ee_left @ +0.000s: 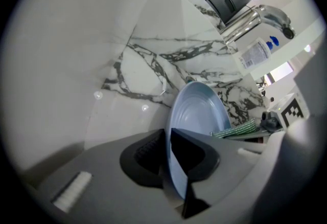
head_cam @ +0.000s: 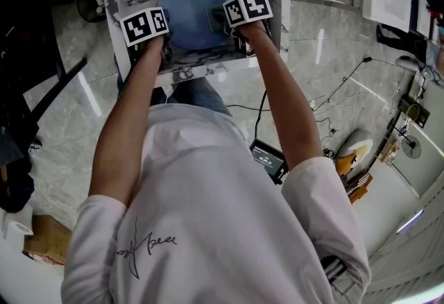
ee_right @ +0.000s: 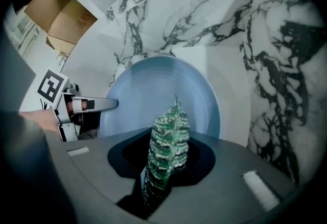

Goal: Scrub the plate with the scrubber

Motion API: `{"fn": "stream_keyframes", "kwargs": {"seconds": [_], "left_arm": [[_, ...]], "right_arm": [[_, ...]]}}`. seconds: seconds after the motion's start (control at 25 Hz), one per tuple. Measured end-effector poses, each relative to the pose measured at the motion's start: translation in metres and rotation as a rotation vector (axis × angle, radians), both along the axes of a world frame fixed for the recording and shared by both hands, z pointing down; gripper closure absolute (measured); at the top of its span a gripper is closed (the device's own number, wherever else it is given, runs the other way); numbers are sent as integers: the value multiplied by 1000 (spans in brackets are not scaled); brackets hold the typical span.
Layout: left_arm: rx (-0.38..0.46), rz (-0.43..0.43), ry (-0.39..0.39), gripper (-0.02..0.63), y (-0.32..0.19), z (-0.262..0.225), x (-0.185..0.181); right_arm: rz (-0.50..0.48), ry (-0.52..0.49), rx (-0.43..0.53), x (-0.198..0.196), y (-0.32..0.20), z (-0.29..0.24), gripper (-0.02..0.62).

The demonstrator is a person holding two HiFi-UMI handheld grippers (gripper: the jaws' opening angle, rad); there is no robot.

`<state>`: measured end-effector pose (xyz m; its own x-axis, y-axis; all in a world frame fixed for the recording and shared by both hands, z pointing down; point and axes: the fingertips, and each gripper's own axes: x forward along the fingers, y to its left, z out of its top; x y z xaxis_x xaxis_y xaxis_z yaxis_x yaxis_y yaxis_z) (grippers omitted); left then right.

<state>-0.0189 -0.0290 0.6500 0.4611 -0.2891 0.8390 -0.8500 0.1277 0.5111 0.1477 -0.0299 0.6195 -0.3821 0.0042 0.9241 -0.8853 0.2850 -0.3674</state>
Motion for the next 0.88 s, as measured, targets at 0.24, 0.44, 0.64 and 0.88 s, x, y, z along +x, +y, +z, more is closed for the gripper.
{"fn": "stream_keyframes", "kwargs": {"seconds": [0.24,0.44,0.64,0.88], "left_arm": [[-1,0,-1,511,0,1,1],[0,0,0,511,0,0,0],[-1,0,0,511,-1,1,0],[3,25,-1,512,0,-1,2]], "right_arm": [[3,64,28,17,-7,0,518],[11,126,55,31,-12,-2,518],[45,183,72,46,-16,-3,518],[94,189,107,49,-21,-8,518]]}}
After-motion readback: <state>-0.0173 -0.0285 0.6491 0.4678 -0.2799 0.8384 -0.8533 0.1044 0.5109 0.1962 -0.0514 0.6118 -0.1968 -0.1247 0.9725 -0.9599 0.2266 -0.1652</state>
